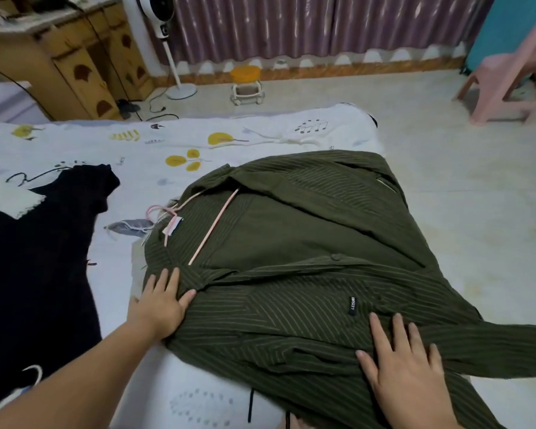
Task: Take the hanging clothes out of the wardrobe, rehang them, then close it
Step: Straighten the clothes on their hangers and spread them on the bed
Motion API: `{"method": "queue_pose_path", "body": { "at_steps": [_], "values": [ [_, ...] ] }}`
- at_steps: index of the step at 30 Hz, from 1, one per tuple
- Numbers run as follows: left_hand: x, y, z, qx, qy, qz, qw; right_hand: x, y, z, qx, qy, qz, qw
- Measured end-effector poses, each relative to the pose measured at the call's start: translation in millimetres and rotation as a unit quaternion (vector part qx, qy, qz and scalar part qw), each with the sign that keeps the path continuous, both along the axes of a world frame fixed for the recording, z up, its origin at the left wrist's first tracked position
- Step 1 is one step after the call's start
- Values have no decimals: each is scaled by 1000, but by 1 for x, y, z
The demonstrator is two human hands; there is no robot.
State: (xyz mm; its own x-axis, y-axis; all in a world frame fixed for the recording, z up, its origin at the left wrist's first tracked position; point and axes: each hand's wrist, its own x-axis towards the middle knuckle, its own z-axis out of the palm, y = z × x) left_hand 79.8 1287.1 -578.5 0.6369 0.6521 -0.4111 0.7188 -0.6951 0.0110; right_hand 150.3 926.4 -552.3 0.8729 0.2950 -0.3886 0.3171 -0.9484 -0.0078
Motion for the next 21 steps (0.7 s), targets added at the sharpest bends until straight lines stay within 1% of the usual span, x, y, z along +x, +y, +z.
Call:
{"method": "queue_pose_path", "body": {
  "at_steps": [2,3,5,8,11,16,21],
  "values": [
    [4,-1,3,-7,30,2,1000,2,4,12,-14,14,1,1000],
    [7,-4,7,-12,27,2,1000,5,2,13,-6,7,13,1000],
    [12,-22,23,-37,-6,-5,999,7,-1,19,-5,32,6,999],
    [12,-63,55,-92,-41,-91,991,5,0,38,-5,61,35,998],
    [3,-99,92,-138,-12,-166,976,-4,-4,64,4,71,57,996],
    [-22,-136,156,-110,-1,-226,968,-29,-11,122,37,35,91,995],
    [-70,-157,214,-94,-20,-234,968,-61,-22,187,56,42,120,990]
  ]
}}
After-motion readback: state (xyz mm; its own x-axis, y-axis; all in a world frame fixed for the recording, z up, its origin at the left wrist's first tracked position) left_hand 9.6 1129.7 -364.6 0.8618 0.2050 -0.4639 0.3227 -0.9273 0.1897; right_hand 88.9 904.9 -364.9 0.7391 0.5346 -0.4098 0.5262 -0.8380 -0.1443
